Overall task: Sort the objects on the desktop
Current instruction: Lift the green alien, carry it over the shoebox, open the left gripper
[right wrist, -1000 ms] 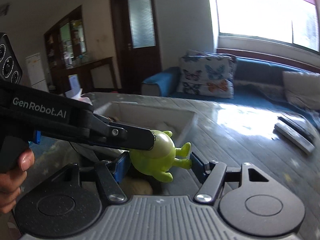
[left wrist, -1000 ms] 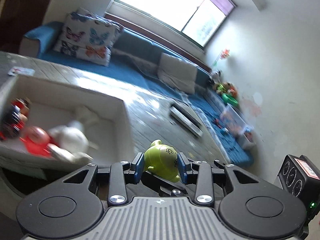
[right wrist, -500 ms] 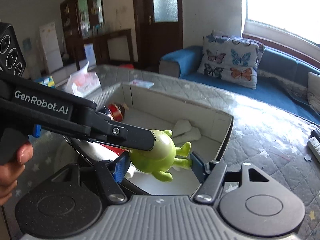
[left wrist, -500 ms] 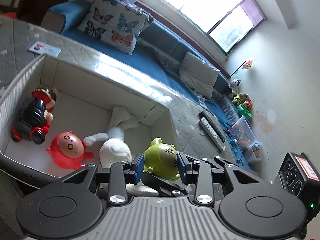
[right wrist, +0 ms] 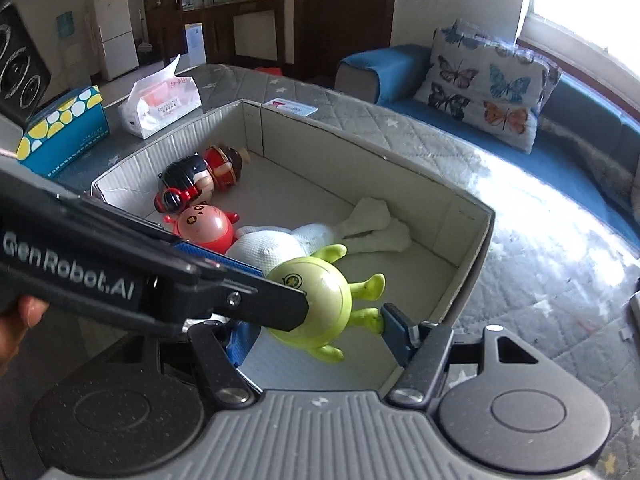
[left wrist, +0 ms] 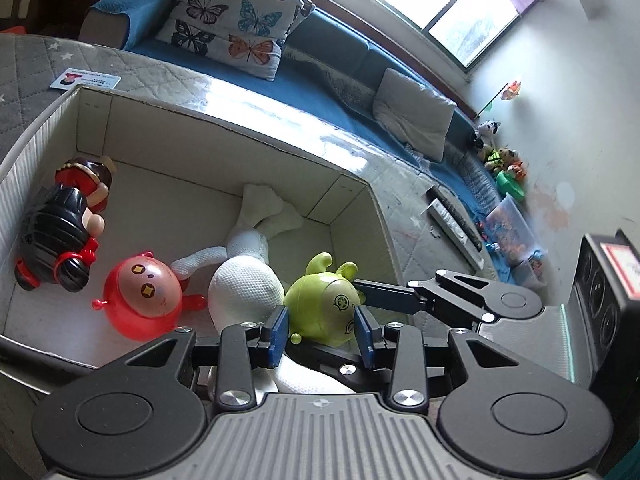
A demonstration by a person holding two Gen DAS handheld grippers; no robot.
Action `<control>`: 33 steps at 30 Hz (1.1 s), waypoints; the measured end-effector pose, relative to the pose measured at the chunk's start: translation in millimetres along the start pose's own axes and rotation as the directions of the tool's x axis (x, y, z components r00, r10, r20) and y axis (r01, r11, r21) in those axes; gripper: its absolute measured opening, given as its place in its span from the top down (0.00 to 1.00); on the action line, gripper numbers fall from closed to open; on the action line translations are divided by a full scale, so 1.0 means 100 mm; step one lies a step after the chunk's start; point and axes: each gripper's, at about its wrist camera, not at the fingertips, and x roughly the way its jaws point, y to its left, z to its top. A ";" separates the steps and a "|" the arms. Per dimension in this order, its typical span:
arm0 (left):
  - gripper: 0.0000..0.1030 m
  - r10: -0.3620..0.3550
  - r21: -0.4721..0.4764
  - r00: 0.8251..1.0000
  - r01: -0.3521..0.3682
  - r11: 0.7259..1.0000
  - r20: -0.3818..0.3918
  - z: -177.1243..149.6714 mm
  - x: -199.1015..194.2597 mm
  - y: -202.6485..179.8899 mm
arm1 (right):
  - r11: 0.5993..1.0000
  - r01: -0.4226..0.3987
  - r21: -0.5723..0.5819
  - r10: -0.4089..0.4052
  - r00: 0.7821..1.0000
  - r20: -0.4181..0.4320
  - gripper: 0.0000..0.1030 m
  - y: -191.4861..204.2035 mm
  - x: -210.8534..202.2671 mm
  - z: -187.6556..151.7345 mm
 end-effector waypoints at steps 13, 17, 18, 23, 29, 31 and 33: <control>0.67 0.000 0.016 1.000 0.000 1.000 -0.023 0.03 0.01 0.08 | 0.998 -0.045 -0.035 0.042 0.996 -0.079 0.36 -0.07 0.06 0.12; 0.68 0.011 0.018 1.000 -0.010 1.000 -0.029 0.05 0.02 0.09 | 0.998 -0.047 -0.049 0.041 0.994 -0.104 0.37 -0.05 0.08 0.16; 0.68 0.010 0.016 0.999 -0.010 1.000 -0.032 0.05 0.03 0.09 | 0.997 -0.049 -0.051 0.043 0.993 -0.110 0.37 -0.05 0.08 0.17; 0.68 0.023 0.031 0.999 -0.022 0.999 -0.046 0.04 0.07 0.05 | 0.996 -0.050 -0.067 0.041 0.991 -0.128 0.37 -0.03 0.08 0.19; 0.67 0.017 0.021 1.000 -0.017 1.000 -0.020 0.02 0.00 0.06 | 0.998 -0.060 -0.027 0.058 0.996 -0.071 0.37 -0.06 -0.02 0.10; 0.67 0.016 0.018 1.000 -0.016 1.000 -0.004 0.00 -0.05 0.06 | 0.998 -0.059 -0.003 0.059 0.998 -0.035 0.37 -0.06 -0.10 0.05; 0.67 0.015 0.016 1.000 -0.016 1.000 0.017 -0.02 -0.11 0.04 | 0.999 -0.043 0.013 0.043 0.999 0.002 0.37 -0.06 -0.19 -0.01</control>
